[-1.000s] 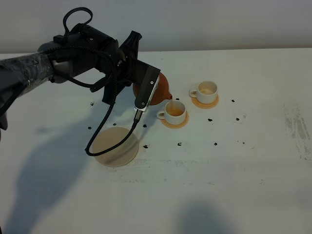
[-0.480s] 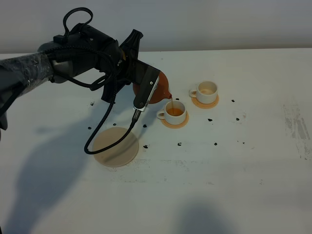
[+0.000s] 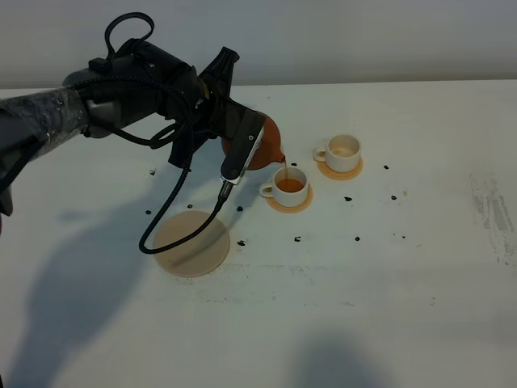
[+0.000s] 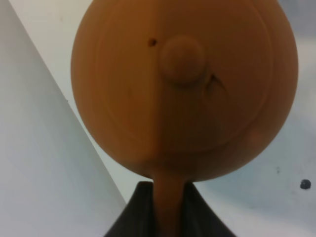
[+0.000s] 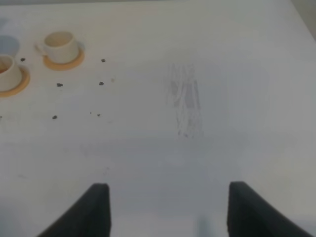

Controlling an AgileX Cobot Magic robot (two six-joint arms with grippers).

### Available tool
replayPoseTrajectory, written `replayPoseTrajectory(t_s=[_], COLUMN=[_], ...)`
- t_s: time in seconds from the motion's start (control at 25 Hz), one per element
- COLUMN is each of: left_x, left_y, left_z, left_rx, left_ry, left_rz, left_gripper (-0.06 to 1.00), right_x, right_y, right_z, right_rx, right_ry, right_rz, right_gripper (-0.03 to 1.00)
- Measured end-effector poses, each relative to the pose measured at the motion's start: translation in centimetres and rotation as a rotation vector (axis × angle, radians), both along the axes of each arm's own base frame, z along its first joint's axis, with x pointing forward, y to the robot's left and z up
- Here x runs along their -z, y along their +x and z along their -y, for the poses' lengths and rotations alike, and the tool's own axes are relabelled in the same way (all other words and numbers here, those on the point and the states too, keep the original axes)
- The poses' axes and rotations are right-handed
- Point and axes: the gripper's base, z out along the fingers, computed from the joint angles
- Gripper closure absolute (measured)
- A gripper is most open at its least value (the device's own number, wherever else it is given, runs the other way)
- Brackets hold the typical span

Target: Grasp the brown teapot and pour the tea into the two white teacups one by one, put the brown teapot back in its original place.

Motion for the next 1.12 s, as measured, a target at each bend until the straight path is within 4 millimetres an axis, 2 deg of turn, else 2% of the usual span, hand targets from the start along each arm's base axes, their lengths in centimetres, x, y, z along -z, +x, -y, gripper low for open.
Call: replayPoseTrajectory(t_s=[1.12], left_x=[-0.17], left_y=[-0.02], left_z=[0.47], left_rx=[0.082], left_ry=[0.047], left_rz=[0.048], left_gripper=[0.87], right_x=[0.0], right_y=[0.0], right_z=[0.0], right_rx=[0.0], right_ry=[0.0], right_rz=[0.0], right_gripper=[0.47])
